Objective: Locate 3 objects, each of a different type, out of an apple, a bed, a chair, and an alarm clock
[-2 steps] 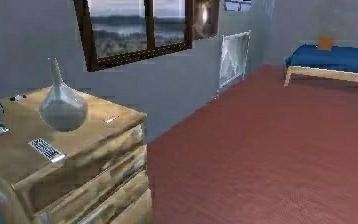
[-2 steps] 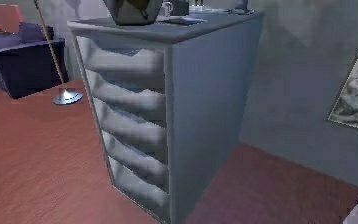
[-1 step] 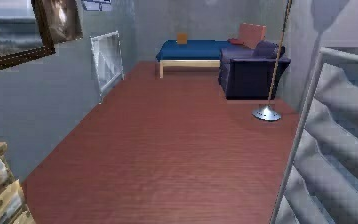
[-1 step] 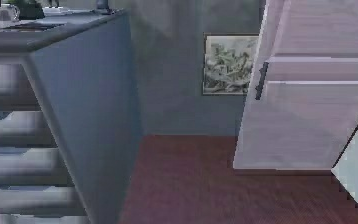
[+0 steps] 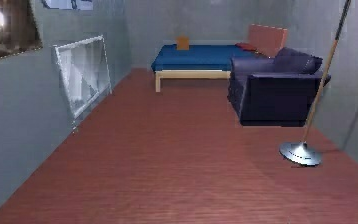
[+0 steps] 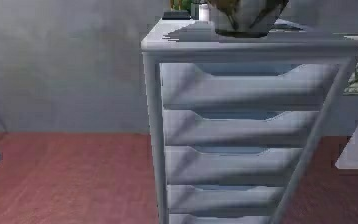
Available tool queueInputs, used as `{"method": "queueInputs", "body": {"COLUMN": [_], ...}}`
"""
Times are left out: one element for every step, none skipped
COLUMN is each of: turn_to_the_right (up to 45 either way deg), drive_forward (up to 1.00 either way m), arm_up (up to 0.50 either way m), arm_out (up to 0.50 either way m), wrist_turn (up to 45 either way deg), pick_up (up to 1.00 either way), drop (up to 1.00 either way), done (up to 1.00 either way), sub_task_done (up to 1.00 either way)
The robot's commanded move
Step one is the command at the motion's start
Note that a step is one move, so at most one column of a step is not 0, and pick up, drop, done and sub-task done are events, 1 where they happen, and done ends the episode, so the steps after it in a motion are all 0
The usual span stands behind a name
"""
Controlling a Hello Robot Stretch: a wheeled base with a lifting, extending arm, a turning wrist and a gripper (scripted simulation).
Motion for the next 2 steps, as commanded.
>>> {"method": "queueInputs", "body": {"turn_to_the_right": [0.0,0.0], "drive_forward": [1.00,1.00], "arm_up": [0.00,0.00], "arm_out": [0.00,0.00], "wrist_turn": [0.0,0.0], "pick_up": [0.00,0.00], "drop": [0.00,0.00], "done": [0.00,0.00], "sub_task_done": [0.00,0.00]}}
